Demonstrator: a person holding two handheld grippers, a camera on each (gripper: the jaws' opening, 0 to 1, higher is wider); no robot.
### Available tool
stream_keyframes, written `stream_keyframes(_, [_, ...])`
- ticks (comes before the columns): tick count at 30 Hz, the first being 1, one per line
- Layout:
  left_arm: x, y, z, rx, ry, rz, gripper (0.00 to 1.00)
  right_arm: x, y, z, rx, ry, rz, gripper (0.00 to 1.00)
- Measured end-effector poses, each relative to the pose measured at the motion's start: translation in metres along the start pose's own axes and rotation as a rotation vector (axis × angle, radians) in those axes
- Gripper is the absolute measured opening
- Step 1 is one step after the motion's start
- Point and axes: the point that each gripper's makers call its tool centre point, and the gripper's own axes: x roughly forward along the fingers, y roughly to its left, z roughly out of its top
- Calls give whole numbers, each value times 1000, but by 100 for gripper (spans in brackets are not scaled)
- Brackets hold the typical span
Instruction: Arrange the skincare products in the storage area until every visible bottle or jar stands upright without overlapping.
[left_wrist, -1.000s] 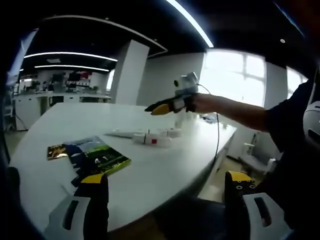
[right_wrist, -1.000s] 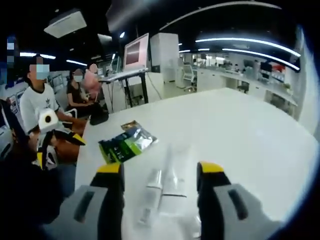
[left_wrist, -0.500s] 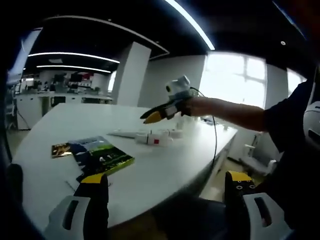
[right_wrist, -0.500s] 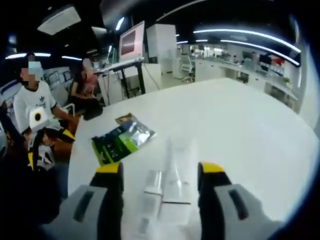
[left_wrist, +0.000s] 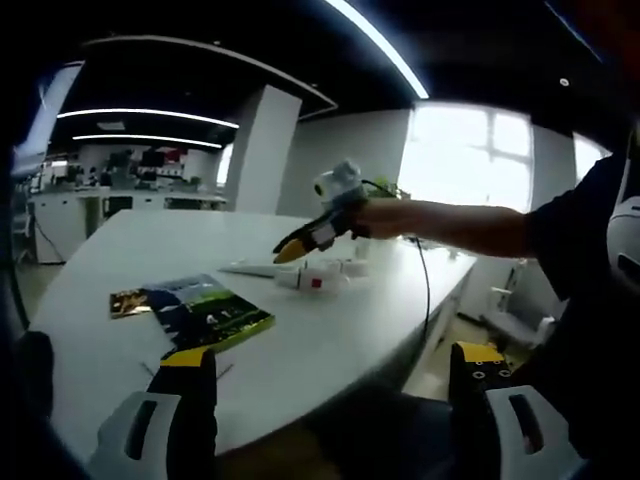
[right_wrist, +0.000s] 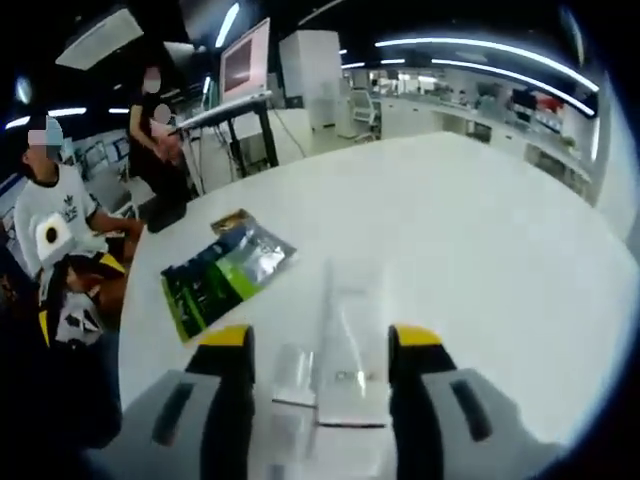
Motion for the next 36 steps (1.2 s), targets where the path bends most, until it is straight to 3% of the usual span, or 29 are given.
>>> stream_keyframes(20, [-8, 6, -5, -16, 1, 9, 99, 17, -11, -4, 21, 43, -53, 52])
stream_keyframes(36, [-9, 9, -7, -30, -3, 4, 99, 31, -22, -4, -34, 114, -80, 50])
